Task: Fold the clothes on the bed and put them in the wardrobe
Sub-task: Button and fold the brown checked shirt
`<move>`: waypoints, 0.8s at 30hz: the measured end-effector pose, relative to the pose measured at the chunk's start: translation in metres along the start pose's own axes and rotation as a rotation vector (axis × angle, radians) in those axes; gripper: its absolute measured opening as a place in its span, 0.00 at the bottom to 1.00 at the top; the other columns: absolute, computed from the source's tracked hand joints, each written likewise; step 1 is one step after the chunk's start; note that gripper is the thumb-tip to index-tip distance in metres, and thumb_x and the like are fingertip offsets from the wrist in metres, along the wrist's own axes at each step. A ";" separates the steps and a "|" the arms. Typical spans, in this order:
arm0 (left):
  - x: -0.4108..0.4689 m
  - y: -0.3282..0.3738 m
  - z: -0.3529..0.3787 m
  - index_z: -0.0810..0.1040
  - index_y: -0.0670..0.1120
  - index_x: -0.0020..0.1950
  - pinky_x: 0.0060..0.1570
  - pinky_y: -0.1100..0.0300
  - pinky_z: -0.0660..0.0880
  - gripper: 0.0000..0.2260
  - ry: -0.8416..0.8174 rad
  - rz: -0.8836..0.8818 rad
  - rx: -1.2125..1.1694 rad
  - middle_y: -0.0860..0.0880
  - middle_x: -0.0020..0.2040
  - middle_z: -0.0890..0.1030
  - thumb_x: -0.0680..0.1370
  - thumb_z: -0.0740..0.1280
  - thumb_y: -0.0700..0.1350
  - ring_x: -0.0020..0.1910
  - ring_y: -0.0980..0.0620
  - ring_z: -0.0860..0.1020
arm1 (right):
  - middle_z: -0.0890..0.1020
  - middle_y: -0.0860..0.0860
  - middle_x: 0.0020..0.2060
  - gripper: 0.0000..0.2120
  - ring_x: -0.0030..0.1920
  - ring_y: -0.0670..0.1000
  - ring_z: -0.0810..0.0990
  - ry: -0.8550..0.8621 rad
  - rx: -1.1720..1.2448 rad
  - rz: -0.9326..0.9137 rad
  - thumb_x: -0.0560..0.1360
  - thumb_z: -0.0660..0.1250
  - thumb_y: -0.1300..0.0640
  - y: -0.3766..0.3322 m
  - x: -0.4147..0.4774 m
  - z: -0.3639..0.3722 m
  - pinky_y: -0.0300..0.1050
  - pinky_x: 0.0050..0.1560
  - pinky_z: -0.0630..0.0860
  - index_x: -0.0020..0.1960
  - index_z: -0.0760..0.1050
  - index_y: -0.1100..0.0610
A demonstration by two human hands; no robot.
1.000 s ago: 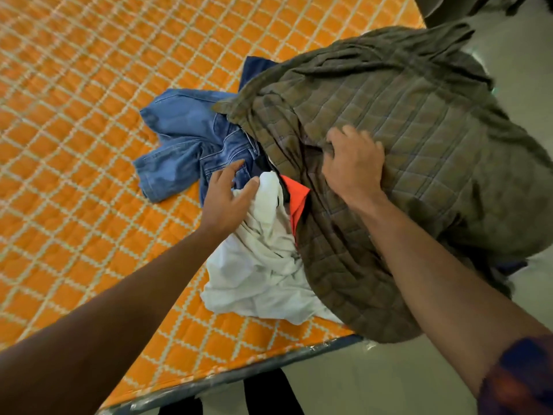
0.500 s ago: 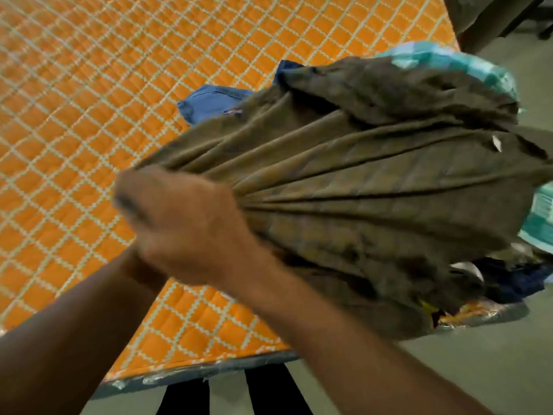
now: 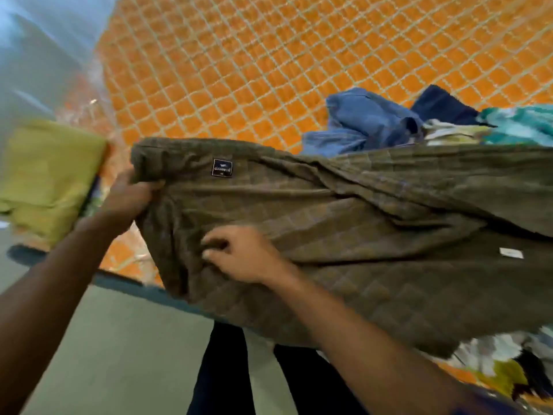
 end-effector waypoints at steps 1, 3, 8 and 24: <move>-0.010 -0.007 -0.018 0.84 0.52 0.42 0.51 0.59 0.79 0.17 0.049 0.038 0.045 0.53 0.47 0.85 0.78 0.66 0.31 0.47 0.55 0.82 | 0.85 0.51 0.55 0.14 0.52 0.50 0.81 0.141 -0.134 -0.078 0.75 0.70 0.51 0.008 0.006 -0.007 0.46 0.57 0.77 0.59 0.82 0.52; -0.023 -0.020 -0.041 0.82 0.52 0.43 0.40 0.70 0.77 0.19 0.101 0.067 0.046 0.65 0.34 0.82 0.80 0.63 0.29 0.37 0.67 0.80 | 0.83 0.52 0.58 0.23 0.56 0.57 0.79 0.488 -0.407 -0.111 0.69 0.70 0.53 0.035 0.017 -0.047 0.56 0.57 0.77 0.64 0.79 0.51; -0.019 -0.055 -0.090 0.83 0.48 0.40 0.40 0.58 0.77 0.15 0.376 0.024 -0.034 0.59 0.34 0.82 0.76 0.63 0.32 0.41 0.53 0.77 | 0.75 0.55 0.67 0.32 0.67 0.60 0.73 0.271 -0.793 0.434 0.69 0.72 0.44 0.083 0.052 -0.128 0.64 0.68 0.66 0.72 0.67 0.42; 0.021 0.030 -0.076 0.75 0.44 0.61 0.43 0.46 0.68 0.16 0.285 0.394 0.656 0.34 0.52 0.81 0.77 0.61 0.50 0.52 0.29 0.76 | 0.84 0.56 0.53 0.17 0.55 0.64 0.80 0.281 -0.390 0.208 0.81 0.59 0.47 -0.073 0.071 -0.009 0.54 0.49 0.73 0.68 0.74 0.42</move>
Point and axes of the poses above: each hand's wrist, its own x-axis towards the middle knuckle, its own z-axis out of the palm, y = z × x, the point moved 2 cm from there along x, towards the middle knuckle
